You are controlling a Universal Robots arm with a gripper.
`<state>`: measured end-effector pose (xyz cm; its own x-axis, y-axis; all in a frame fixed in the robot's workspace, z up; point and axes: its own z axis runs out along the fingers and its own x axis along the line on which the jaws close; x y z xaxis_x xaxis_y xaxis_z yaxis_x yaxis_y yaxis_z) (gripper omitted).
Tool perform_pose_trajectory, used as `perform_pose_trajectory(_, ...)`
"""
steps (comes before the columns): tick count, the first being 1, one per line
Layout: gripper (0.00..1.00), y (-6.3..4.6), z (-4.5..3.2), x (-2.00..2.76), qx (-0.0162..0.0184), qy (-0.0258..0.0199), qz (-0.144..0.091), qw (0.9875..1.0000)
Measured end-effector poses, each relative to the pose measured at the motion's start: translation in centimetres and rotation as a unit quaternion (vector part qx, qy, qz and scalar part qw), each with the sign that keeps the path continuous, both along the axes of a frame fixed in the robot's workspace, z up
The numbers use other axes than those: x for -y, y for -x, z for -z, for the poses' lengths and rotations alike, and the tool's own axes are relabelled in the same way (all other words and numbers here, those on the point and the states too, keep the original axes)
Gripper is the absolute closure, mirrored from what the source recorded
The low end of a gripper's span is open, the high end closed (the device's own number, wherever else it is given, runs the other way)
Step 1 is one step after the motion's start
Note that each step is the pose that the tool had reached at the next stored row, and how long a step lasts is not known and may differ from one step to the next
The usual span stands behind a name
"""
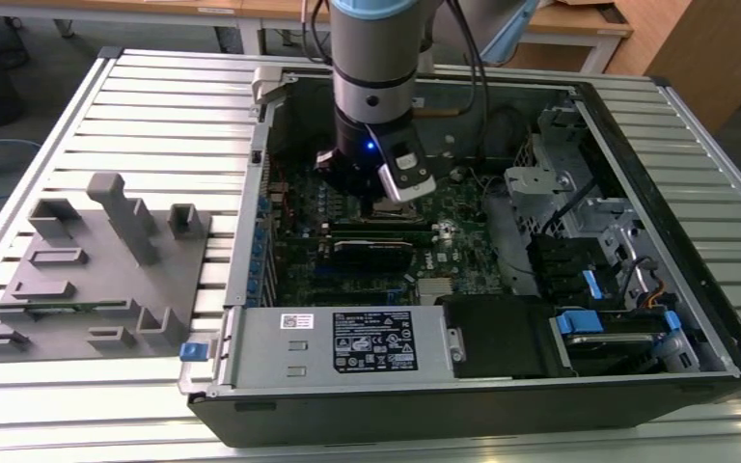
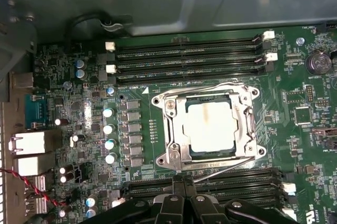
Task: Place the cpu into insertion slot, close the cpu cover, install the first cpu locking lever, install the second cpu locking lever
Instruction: 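Install the second cpu locking lever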
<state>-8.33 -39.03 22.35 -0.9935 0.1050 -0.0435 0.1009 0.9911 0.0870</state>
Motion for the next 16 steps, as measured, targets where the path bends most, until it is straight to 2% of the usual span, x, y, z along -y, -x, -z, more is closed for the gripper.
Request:
perform_pose_trajectory(11,0.89,0.5,1.64,0.0,0.0005,-0.001,0.0,1.0)
perform_pose_trajectory(14,0.89,0.5,1.97,0.01,0.0005,-0.0043,0.0,1.0)
perform_pose_trajectory(16,0.89,0.5,2.12,0.0,0.0006,-0.0099,0.0,1.0)
